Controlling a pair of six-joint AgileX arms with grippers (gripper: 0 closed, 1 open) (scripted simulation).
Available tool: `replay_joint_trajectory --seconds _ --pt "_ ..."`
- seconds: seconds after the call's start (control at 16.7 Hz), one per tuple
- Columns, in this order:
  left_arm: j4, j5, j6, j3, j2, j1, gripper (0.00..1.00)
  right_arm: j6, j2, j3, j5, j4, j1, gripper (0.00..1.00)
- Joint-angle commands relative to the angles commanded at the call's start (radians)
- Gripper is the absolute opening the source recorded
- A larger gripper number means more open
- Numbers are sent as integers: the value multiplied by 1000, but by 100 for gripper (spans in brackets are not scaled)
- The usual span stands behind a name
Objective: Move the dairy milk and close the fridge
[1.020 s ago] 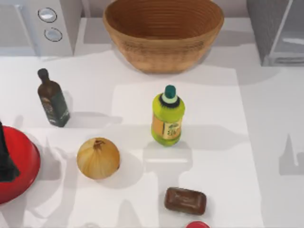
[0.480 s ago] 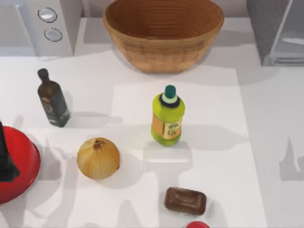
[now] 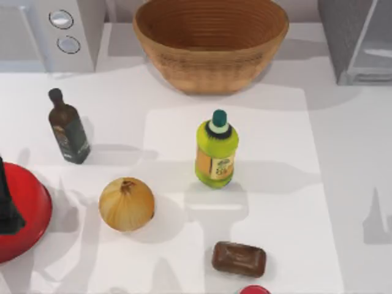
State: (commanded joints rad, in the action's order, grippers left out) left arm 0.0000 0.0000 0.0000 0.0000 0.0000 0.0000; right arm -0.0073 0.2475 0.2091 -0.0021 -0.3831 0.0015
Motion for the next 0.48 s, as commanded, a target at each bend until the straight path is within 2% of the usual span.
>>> replay_joint_trajectory --seconds 0.48 --pt "0 0 0 0 0 0 100 -5 381 312 5 -777 0 100"
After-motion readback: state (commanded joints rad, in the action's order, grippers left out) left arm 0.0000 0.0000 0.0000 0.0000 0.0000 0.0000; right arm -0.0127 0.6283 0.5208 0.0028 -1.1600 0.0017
